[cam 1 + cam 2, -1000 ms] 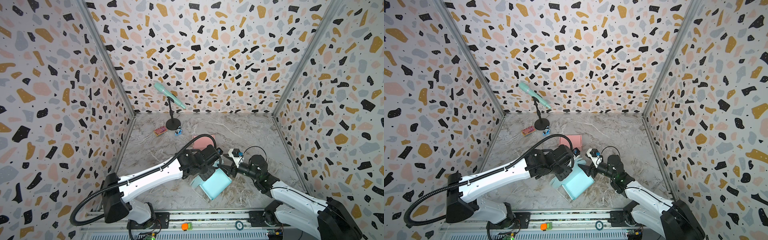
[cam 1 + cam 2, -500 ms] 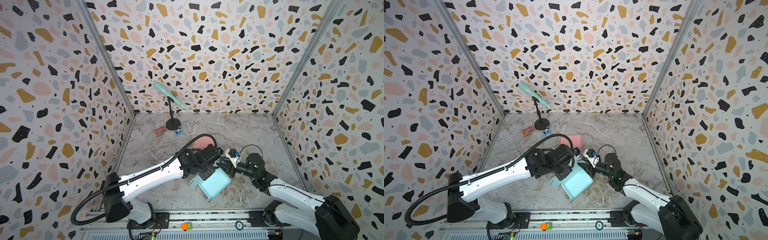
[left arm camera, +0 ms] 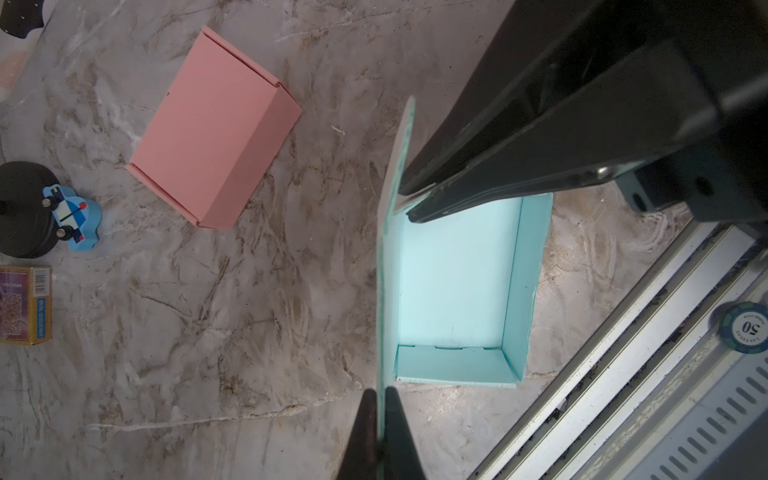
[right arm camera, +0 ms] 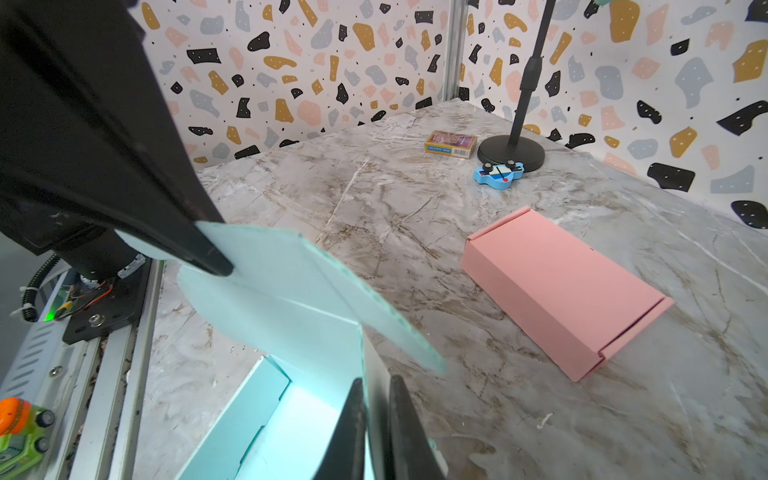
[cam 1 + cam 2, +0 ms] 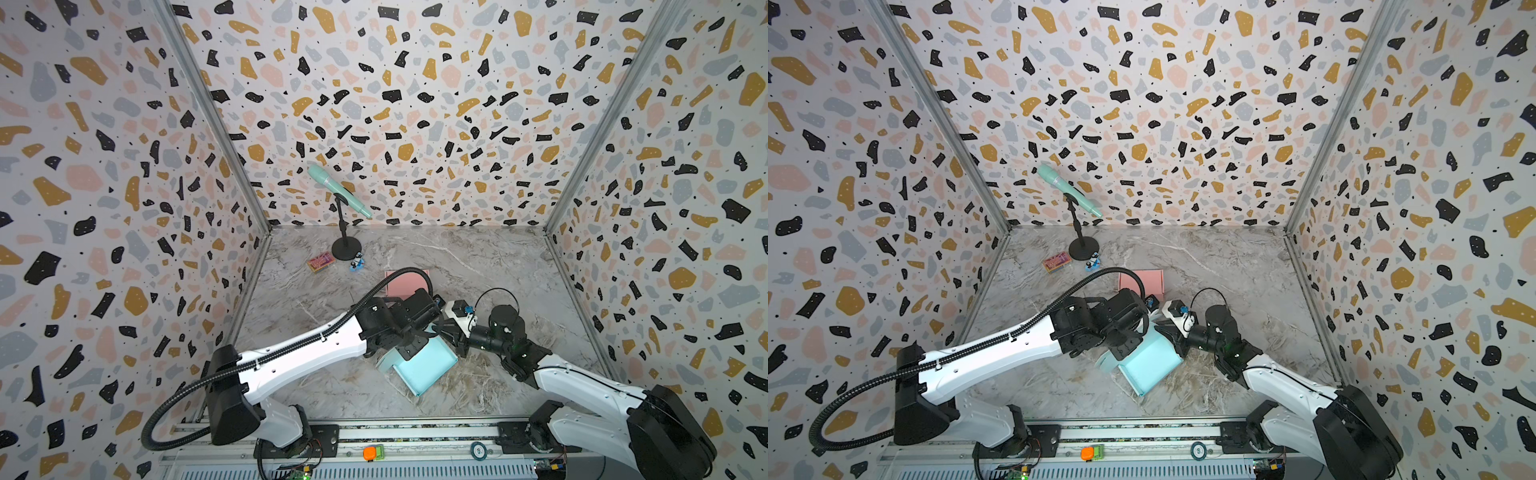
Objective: Fold the paper box
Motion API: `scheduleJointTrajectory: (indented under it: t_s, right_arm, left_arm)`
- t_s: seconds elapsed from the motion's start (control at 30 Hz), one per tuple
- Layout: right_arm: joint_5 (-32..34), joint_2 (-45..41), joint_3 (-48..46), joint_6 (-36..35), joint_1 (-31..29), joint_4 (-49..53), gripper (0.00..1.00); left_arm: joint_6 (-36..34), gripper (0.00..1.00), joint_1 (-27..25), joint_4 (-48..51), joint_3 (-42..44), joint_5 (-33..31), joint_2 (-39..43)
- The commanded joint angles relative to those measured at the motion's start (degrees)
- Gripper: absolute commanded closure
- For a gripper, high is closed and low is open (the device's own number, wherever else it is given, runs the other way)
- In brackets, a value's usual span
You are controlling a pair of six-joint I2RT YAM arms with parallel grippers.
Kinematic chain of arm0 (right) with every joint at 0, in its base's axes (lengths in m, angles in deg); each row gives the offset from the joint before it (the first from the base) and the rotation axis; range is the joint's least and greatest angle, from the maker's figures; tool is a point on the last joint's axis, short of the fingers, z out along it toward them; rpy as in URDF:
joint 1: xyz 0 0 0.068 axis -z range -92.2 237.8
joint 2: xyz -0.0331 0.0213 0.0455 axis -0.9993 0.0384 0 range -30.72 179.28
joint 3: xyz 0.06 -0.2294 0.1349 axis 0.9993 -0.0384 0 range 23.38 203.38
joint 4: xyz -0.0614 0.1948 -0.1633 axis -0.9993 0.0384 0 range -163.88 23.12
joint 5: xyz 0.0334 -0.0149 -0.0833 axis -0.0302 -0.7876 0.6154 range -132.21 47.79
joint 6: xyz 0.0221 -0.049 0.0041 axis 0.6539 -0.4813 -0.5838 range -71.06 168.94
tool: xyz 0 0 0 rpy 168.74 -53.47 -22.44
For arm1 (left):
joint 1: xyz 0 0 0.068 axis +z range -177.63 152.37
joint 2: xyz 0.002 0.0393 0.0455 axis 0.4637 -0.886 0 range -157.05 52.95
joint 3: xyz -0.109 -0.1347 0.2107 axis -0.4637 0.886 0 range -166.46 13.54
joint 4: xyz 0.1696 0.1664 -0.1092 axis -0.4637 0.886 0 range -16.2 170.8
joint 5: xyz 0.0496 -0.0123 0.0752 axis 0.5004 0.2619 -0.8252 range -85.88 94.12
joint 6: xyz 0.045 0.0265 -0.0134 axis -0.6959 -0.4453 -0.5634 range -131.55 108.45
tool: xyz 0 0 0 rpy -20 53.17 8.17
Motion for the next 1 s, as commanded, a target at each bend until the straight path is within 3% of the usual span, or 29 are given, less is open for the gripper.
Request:
scheduleJointTrajectory:
  t_s: [0.0, 0.17, 0.53, 0.8, 0.97]
  right_arm:
    - [-0.4, 0.49, 2.59, -1.08, -0.58, 1.72, 0.88]
    - [0.28, 1.22, 3.24, -1.67, -0.58, 3.07, 0.94]
    - [1.62, 1.11, 2.91, -2.07, -0.67, 3.73, 0.97]
    - [2.96, 0.2, 2.46, -2.15, -0.66, 3.76, 1.0]
    - [3.69, -0.53, 1.9, -1.83, -0.66, 3.74, 1.0]
  left_arm:
    - [-0.83, 1.0, -0.17, -0.8, 0.22, -2.06, 0.7]
    - [-0.44, 0.96, -0.16, -1.69, 1.91, -1.79, 0.56]
    - [1.26, 0.64, 0.08, -4.77, 5.15, -3.6, 3.28]
    - [4.98, 0.38, 3.85, -10.92, 13.18, -2.5, 11.91]
    - [7.27, 0.31, 7.22, -16.59, 20.29, -1.23, 18.22]
